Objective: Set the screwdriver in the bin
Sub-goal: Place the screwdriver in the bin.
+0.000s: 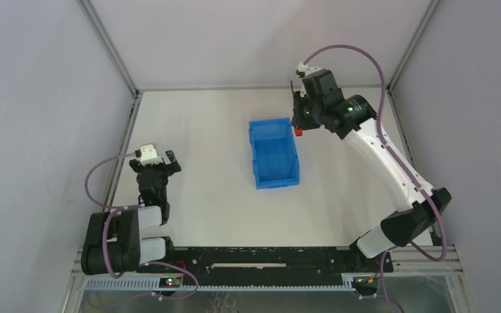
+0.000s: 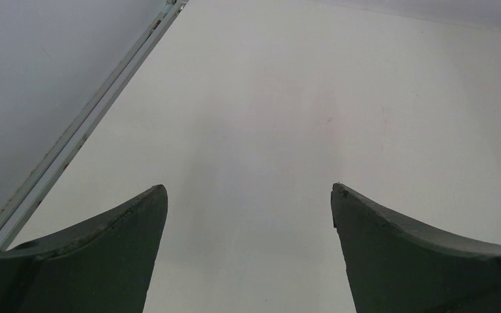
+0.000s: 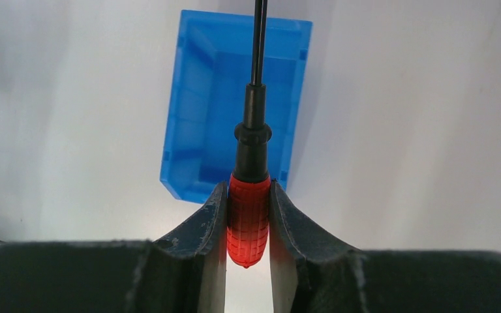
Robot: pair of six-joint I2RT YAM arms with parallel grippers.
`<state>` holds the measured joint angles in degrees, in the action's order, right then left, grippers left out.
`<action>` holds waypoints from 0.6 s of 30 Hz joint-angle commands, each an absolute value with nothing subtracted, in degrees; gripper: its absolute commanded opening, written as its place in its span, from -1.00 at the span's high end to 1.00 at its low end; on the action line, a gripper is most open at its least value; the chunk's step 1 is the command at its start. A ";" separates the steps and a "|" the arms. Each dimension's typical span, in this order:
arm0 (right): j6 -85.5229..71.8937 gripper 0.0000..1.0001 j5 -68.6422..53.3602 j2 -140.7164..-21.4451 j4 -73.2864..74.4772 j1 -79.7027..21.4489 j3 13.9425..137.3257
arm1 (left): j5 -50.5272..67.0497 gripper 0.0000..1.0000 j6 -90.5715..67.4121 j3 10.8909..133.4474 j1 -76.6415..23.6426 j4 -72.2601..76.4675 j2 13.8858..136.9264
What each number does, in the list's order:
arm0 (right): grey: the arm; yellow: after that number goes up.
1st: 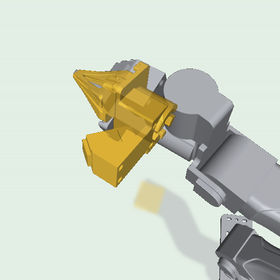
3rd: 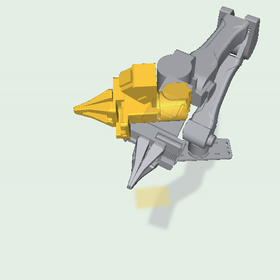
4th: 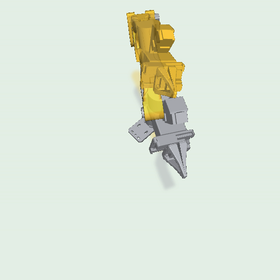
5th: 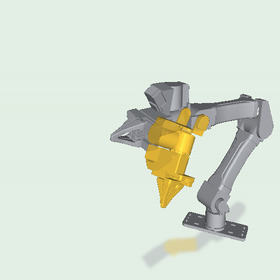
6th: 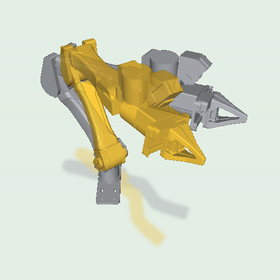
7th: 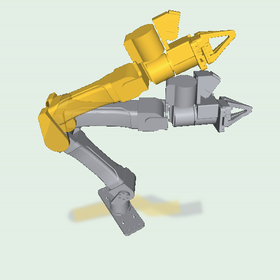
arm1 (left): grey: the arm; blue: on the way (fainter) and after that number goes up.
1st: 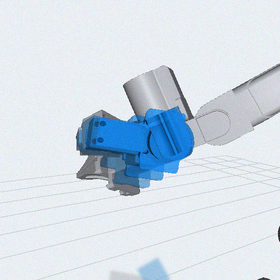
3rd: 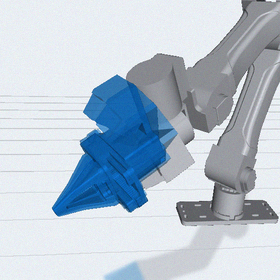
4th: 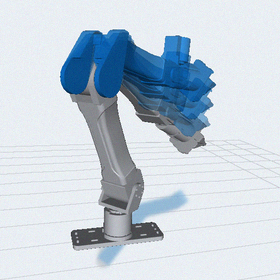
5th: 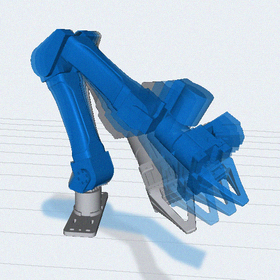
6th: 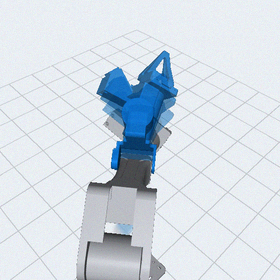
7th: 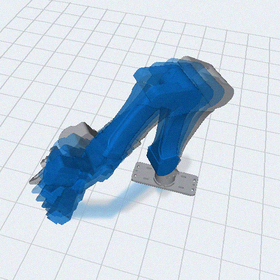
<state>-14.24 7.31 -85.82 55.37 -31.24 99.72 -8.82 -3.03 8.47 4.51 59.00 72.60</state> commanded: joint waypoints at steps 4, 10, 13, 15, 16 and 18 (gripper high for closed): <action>-14.16 1.00 10.77 -94.08 58.52 -36.42 109.66 | -9.41 -1.00 -2.06 10.82 4.14 60.60 71.97; -14.17 1.00 10.81 -98.59 59.17 -37.79 110.72 | -9.44 -1.00 -2.11 10.81 4.13 60.60 71.98; -14.54 1.00 10.98 -99.88 58.04 -37.89 107.62 | -9.44 -1.00 -2.11 10.82 4.13 60.64 71.99; -14.76 1.00 10.29 -100.36 56.07 -38.02 103.92 | -9.47 -1.00 -2.09 10.82 4.06 60.60 71.98; -14.91 1.00 9.91 -100.66 55.20 -38.04 103.08 | -9.45 -1.00 -2.11 10.86 4.08 60.61 72.05; -14.98 1.00 9.44 -101.50 53.53 -38.29 100.39 | -9.41 -1.00 -2.10 10.83 4.13 60.63 71.99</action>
<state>-14.26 9.76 -100.18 57.06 -37.56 103.72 -8.82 -3.03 8.47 4.51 59.00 72.60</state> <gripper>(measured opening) 0.305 0.997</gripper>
